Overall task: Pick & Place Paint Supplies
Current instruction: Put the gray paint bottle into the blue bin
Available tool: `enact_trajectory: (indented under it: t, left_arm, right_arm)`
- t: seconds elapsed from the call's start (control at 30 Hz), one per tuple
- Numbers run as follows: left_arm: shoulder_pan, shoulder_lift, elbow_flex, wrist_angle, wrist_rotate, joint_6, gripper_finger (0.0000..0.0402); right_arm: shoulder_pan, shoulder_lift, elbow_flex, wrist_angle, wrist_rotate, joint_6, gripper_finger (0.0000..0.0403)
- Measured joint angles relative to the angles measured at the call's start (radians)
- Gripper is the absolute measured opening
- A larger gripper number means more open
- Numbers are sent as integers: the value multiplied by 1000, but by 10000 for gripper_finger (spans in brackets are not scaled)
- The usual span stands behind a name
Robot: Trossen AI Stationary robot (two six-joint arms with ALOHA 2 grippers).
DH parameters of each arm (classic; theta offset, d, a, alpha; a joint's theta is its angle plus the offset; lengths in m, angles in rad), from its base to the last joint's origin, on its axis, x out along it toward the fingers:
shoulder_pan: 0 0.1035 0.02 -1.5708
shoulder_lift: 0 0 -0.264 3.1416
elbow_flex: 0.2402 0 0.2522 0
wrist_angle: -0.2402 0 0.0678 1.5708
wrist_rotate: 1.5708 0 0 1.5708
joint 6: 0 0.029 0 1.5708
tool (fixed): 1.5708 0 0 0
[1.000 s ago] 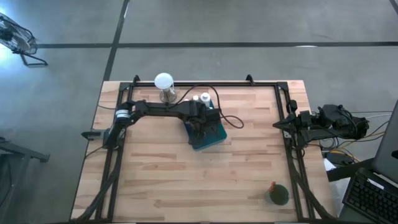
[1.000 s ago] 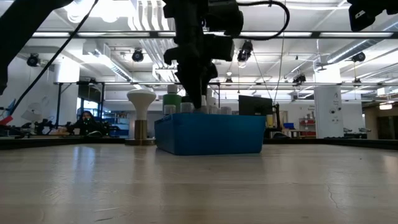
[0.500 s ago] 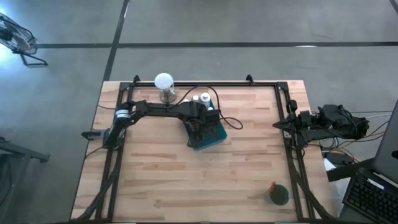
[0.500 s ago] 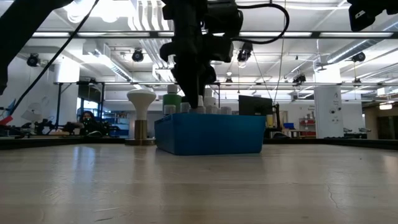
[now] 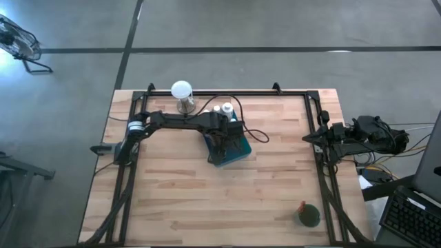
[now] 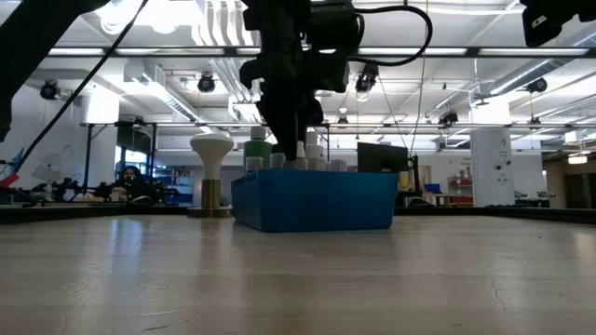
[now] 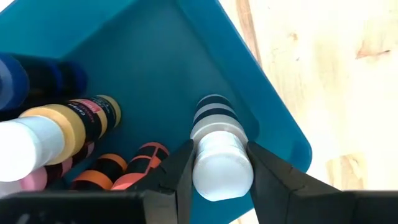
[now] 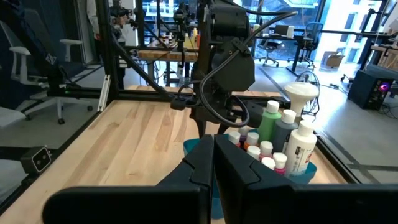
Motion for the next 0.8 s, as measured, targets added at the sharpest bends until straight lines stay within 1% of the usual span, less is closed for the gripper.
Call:
enact_trajectory:
  t: [0.1,0.3,0.53,0.8]
  left_arm:
    - [0,0,0,0,7,-2,123]
    - [0,0,0,0,7,6,149]
    - [0,-2,0,9,1,7,140]
    - [0,-2,-1,9,-1,5,145]
  right_arm:
    - [0,0,0,0,0,0,8]
    - [0,0,0,0,0,0,8]
    - [0,0,0,0,0,0,8]
    - [0,0,0,0,0,0,8]
